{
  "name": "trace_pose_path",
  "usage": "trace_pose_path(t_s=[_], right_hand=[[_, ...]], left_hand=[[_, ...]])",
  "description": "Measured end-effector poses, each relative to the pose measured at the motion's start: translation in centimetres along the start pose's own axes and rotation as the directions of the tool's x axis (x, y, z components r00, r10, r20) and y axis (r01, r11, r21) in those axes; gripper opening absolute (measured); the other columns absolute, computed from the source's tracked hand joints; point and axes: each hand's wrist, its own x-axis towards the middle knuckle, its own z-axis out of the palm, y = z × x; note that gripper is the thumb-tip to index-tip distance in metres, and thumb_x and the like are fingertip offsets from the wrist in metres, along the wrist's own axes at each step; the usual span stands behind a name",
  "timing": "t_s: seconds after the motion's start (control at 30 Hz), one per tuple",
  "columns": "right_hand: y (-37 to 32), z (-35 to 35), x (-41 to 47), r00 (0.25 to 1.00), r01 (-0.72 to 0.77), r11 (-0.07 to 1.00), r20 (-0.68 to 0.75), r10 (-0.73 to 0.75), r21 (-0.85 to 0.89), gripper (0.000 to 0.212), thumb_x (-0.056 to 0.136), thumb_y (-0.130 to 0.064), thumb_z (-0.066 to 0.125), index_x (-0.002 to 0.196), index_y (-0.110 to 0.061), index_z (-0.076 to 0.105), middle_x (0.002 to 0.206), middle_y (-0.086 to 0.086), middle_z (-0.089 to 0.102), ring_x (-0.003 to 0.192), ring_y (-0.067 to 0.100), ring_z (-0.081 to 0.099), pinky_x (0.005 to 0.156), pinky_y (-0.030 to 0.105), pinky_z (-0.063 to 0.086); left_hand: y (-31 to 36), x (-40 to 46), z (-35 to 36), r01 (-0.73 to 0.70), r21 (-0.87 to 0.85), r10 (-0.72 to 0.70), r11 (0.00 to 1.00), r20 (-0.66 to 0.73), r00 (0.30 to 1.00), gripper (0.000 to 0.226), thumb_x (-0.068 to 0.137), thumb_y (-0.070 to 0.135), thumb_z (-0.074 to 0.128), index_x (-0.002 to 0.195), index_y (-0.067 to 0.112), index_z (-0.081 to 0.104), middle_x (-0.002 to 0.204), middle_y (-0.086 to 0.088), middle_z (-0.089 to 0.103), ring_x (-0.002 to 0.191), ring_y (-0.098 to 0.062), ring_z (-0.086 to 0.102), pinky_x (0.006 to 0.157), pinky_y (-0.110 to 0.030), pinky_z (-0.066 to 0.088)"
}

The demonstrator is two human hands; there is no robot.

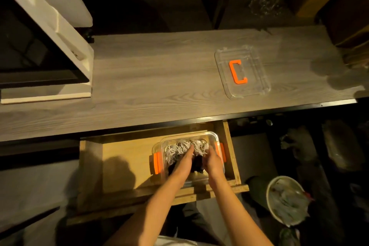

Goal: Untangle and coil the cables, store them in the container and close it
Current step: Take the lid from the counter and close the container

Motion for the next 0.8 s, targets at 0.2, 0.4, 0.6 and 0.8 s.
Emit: trace_pose_path(t_s=[0.2,0.4,0.6,0.8], right_hand=[[-3.8,-1.7,0.3,0.974,0.215,0.976,-0.081,-0.212,0.029,0.034,0.101,-0.041,0.042,0.096,-0.027,0.072,0.099,-0.001,0.074,0.1,0.016,0.068,0.096,0.04,0.052],[-11.6,-5.2,1.8,0.919,0.378,0.904,-0.195,-0.342,0.201,0.021,0.101,-0.02,0.051,0.093,-0.018,0.071,0.1,0.006,0.072,0.105,0.021,0.066,0.097,0.035,0.05],[-15.4,-8.9,6.0,0.844,0.496,0.868,-0.226,-0.487,-0.017,0.044,0.101,-0.035,0.051,0.141,-0.016,0.052,0.135,-0.003,0.057,0.125,0.012,0.051,0.102,0.028,0.039],[-17.2,-12.0,11.5,0.81,0.49,0.824,-0.2,-0.551,-0.286,0.075,0.096,-0.04,0.058,0.156,-0.01,0.023,0.163,0.011,0.024,0.15,0.026,0.021,0.122,0.045,0.024]], left_hand=[[4.9,-0.7,1.1,-0.241,-0.068,0.233,0.968,-0.101,0.967,0.05,0.106,0.045,0.034,0.13,0.009,0.059,0.123,-0.009,0.066,0.11,-0.02,0.063,0.099,-0.036,0.05],[12.6,-0.4,5.1,-0.394,-0.128,0.385,0.91,-0.091,0.918,0.043,0.107,0.037,0.035,0.125,0.008,0.06,0.127,-0.009,0.063,0.118,-0.021,0.06,0.103,-0.037,0.046],[16.4,3.3,8.9,-0.454,-0.089,0.439,0.887,-0.145,0.887,0.063,0.097,0.056,0.044,0.15,0.021,0.041,0.152,0.001,0.045,0.141,-0.015,0.039,0.12,-0.039,0.028],[16.8,11.1,11.1,-0.397,-0.014,0.39,0.918,-0.16,0.907,0.066,0.065,0.099,0.037,0.122,0.069,0.048,0.145,0.024,0.049,0.139,-0.005,0.037,0.121,-0.047,0.023]])
